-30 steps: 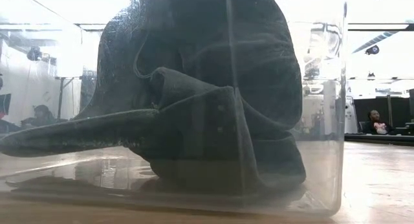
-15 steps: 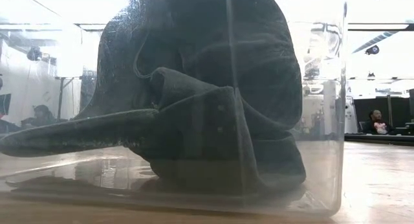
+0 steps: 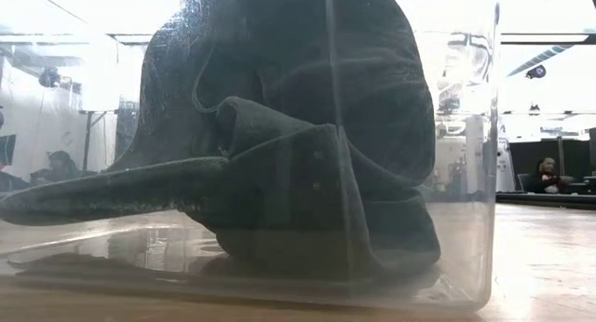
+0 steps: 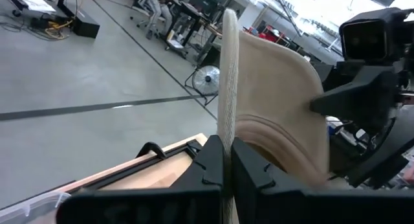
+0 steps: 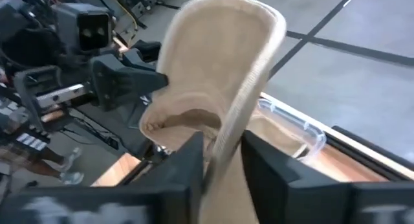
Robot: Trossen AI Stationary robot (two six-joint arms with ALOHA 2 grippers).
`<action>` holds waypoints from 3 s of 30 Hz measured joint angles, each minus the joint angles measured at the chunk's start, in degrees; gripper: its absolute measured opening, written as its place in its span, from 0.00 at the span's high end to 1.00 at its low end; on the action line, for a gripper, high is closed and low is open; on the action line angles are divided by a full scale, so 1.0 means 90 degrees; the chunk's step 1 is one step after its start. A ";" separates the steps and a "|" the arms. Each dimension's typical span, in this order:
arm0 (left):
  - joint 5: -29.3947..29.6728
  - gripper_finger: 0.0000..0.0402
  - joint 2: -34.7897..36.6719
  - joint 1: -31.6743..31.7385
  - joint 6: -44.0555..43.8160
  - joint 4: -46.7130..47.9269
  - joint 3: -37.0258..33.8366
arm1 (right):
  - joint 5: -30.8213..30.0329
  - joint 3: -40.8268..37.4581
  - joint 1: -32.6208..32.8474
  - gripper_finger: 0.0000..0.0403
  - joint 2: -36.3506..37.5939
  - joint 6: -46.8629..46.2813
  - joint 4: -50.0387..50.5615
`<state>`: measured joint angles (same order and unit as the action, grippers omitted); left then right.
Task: Pick & Place hat
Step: Put the brown cap into the top transparent bin
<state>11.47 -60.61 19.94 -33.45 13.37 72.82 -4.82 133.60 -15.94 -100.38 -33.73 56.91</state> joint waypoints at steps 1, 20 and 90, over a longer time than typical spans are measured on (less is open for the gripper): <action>0.0002 0.98 0.0008 0.0001 0.0006 -0.0001 0.0000 | -0.0013 0.0000 -0.0001 0.83 0.0000 0.0044 0.0015; -0.0222 0.60 0.0528 0.0004 0.0595 -0.0157 0.0002 | 0.0061 0.0000 -0.0005 0.97 -0.0012 0.0262 -0.0046; 0.0528 0.45 0.2162 0.0007 0.1012 -0.0651 0.0011 | 0.2954 -0.0027 -0.1717 0.97 -0.1728 -0.1604 -0.2092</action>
<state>16.23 -41.15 20.01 -24.35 7.51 72.92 21.77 133.36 -31.40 -115.93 -48.16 38.08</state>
